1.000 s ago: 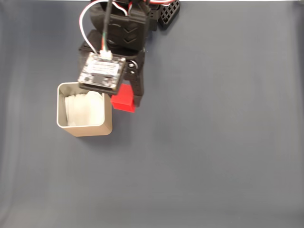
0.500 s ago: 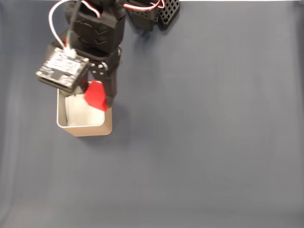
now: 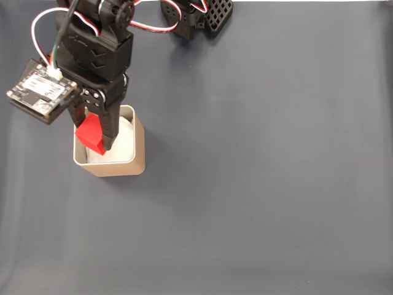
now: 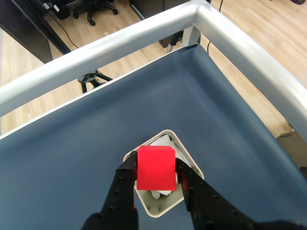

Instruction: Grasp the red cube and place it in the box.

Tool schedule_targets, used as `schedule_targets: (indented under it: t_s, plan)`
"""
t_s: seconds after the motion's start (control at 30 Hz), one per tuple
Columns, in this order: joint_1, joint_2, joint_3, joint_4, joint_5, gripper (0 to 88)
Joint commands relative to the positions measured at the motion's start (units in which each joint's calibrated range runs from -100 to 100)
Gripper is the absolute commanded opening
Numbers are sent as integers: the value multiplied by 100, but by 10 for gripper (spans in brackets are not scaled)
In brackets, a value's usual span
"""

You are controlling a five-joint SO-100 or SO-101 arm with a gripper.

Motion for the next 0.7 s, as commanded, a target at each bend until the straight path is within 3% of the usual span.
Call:
schedule_targets:
  t_s: [0.0, 0.67]
  plan:
    - [77, -60, -300, -97, -24, 2]
    - [70, -1168, 921, -311, -132, 2]
